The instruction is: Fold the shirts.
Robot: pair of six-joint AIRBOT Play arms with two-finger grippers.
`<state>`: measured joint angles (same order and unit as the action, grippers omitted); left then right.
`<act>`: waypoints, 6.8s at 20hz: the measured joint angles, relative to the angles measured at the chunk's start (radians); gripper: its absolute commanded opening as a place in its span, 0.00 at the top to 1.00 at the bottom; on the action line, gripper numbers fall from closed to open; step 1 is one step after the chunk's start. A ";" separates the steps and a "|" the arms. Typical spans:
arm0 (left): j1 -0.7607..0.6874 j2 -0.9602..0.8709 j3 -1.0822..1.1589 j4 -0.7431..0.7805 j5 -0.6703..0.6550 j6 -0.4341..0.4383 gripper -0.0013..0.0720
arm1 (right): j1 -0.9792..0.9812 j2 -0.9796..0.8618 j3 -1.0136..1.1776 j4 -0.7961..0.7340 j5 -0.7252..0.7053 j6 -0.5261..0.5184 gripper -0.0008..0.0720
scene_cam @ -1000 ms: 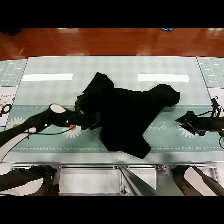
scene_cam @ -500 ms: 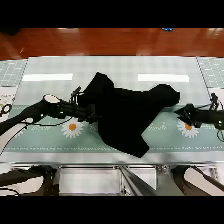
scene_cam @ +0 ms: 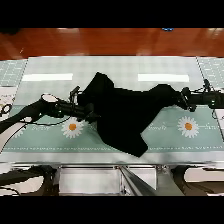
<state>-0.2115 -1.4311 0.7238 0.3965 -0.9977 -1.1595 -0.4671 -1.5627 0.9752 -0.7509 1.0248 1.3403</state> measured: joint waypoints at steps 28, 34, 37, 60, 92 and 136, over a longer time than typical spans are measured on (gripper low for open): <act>0.675 0.473 1.163 0.057 -0.302 -0.129 0.96 | 0.187 0.751 0.906 -0.297 0.154 0.038 0.96; 0.472 0.658 1.204 0.304 -0.350 -0.182 0.96 | 0.189 0.926 0.922 -0.445 0.259 0.045 0.96; 0.303 0.723 1.185 0.599 -0.423 -0.269 0.95 | 0.189 0.953 0.904 -0.486 0.304 0.069 0.96; 0.190 0.040 0.469 0.813 0.394 -0.434 0.73 | 0.191 -0.095 0.456 0.087 0.005 -0.042 0.47; 0.811 0.046 0.023 0.405 -0.279 -0.099 0.31 | -0.214 0.560 -0.370 -0.212 0.169 -0.080 0.41; 0.642 0.309 0.730 -0.058 -0.145 0.019 0.96 | 0.261 0.348 0.838 -0.204 0.301 0.068 0.96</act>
<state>0.4309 -1.1225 1.4540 0.3386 -1.1431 -1.1408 -0.2058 -1.2152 1.8130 -0.9550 1.3258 1.4078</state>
